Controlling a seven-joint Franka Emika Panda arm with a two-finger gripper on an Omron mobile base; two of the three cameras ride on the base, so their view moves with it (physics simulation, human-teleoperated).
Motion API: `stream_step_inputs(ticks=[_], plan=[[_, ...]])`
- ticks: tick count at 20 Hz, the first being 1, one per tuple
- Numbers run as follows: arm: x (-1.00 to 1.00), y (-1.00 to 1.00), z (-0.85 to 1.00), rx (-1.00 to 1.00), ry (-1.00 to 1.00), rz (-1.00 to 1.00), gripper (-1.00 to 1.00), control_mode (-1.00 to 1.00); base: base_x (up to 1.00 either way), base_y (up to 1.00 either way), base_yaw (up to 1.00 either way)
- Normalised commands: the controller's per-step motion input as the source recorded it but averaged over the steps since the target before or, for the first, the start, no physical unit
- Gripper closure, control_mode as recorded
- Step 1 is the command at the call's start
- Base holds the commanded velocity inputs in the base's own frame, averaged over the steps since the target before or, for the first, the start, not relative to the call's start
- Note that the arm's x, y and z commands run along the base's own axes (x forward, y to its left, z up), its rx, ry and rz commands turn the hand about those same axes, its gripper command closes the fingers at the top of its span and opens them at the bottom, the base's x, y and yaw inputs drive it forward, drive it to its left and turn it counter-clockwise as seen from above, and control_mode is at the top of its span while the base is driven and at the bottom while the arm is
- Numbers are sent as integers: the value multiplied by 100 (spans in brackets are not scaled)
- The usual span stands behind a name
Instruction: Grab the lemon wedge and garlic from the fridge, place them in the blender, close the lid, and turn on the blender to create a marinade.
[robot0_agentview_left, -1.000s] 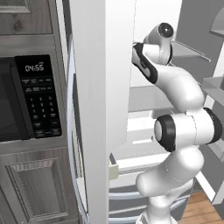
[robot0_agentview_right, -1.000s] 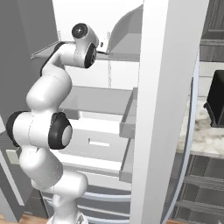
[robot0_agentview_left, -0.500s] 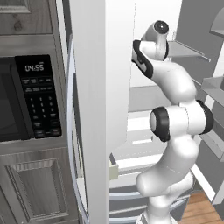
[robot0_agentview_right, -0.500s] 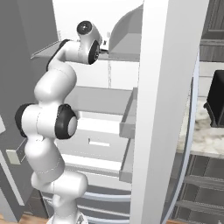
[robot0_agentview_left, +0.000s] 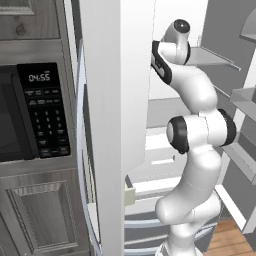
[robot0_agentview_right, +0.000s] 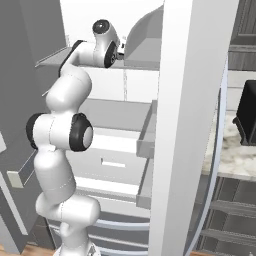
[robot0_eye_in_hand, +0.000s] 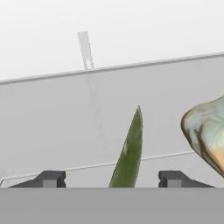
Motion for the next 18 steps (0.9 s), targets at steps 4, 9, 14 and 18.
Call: stream_step_inputs(ticks=[4,9,14,18], plan=[[0,0,-28,0,-1,0,100,-100,0,0,0],[0,0,-37,0,-9,0,100,-100,0,0,0],[-30,0,-29,0,-23,5,100,-100,0,0,0],[-74,2,-2,0,-18,10,100,-100,0,0,0]])
